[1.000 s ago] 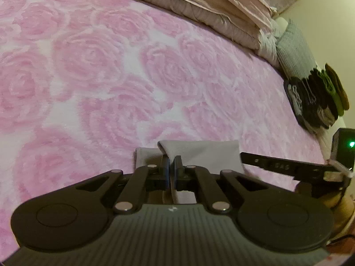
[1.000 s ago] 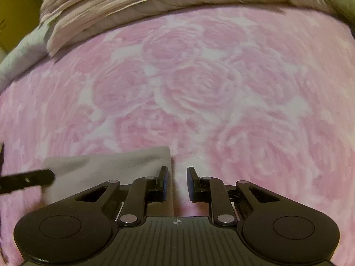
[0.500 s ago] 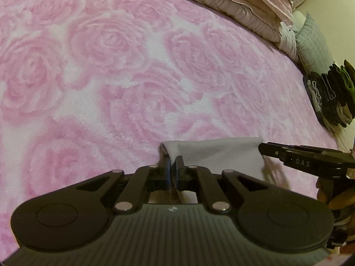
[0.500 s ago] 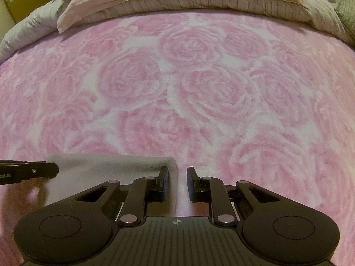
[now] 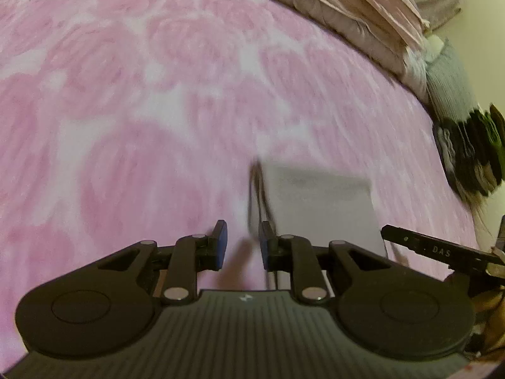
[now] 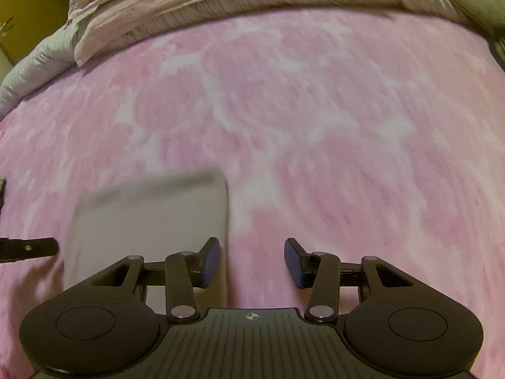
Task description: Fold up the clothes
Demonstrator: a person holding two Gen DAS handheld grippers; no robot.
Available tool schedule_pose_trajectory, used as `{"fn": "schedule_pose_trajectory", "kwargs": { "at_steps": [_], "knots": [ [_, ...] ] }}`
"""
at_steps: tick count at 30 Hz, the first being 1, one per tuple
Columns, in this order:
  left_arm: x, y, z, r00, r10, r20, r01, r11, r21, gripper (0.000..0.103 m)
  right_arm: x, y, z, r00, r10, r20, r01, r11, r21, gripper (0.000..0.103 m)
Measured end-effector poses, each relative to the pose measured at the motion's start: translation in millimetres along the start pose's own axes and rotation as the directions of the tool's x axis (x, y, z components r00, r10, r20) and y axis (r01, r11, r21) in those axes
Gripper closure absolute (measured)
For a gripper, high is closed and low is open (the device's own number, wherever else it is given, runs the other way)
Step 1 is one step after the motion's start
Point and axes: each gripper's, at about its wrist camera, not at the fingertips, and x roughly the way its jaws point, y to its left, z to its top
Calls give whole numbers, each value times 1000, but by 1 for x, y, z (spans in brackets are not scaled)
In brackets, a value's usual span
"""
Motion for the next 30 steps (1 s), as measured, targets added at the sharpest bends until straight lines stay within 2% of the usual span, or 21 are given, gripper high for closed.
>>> {"fn": "schedule_pose_trajectory", "kwargs": {
  "at_steps": [6, 10, 15, 16, 17, 18, 23, 30],
  "knots": [
    [-39, -15, -78, 989, -87, -118, 85, 996, -23, 87, -43, -8, -64, 997, 47, -63, -43, 997, 63, 60],
    [-36, -22, -109, 985, -72, -158, 66, 997, -44, 87, -57, -6, -85, 994, 60, -91, -53, 996, 77, 60],
    [-33, -23, -119, 989, -59, -132, 51, 997, -65, 87, -60, -7, -96, 990, 88, -107, -79, 993, 86, 60],
    [-32, -24, -120, 989, -64, -132, 56, 996, -67, 91, -59, -7, -97, 990, 93, -110, -84, 993, 82, 60],
    [-31, -24, -122, 990, -62, -129, 54, 996, -69, 100, -58, -6, -98, 989, 94, -111, -86, 993, 76, 60],
    [-32, -23, -123, 991, -59, -122, 51, 996, -70, 103, -58, -6, -99, 990, 94, -109, -86, 994, 72, 60],
    [-53, -23, -133, 999, -33, -18, 32, 997, -73, 103, -57, -10, -103, 989, 99, -112, -91, 993, 75, 60],
    [-40, -21, -147, 999, 39, -19, -40, 998, -53, 101, -53, -12, -100, 987, 101, -128, -96, 994, 44, 60]
  ]
}}
